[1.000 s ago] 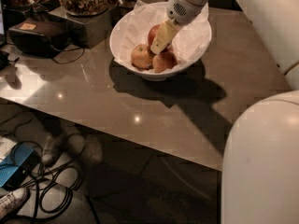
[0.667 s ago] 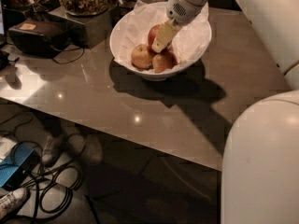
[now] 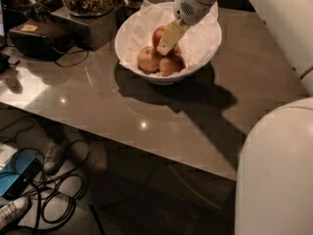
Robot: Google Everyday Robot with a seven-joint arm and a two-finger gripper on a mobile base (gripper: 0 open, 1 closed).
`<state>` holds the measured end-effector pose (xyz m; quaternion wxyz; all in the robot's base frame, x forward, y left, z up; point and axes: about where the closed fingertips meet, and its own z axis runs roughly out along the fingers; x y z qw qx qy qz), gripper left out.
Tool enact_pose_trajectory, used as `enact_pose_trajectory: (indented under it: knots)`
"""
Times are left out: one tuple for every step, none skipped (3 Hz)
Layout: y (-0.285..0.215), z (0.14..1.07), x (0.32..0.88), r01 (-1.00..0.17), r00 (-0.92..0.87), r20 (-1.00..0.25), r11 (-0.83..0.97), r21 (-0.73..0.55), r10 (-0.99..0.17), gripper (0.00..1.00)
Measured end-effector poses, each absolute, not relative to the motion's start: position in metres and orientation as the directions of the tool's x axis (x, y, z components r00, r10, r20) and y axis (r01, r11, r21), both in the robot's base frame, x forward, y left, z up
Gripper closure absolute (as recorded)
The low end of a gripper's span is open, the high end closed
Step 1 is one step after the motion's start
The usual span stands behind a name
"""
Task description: Pick apple from white bowl
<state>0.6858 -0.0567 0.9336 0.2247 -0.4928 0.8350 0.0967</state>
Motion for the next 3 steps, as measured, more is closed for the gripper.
enact_pose_trajectory:
  knots:
    - [-0.051,0.957,0.67,-0.869,-0.386,-0.497,0.486,-0.086,-0.777,1.0]
    - [-0.045,0.978,0.656,-0.877,-0.352,-0.525,0.47,-0.106,-0.775,1.0]
    - [-0.039,0.998,0.643,-0.89,-0.309,-0.55,0.439,-0.119,-0.776,1.0]
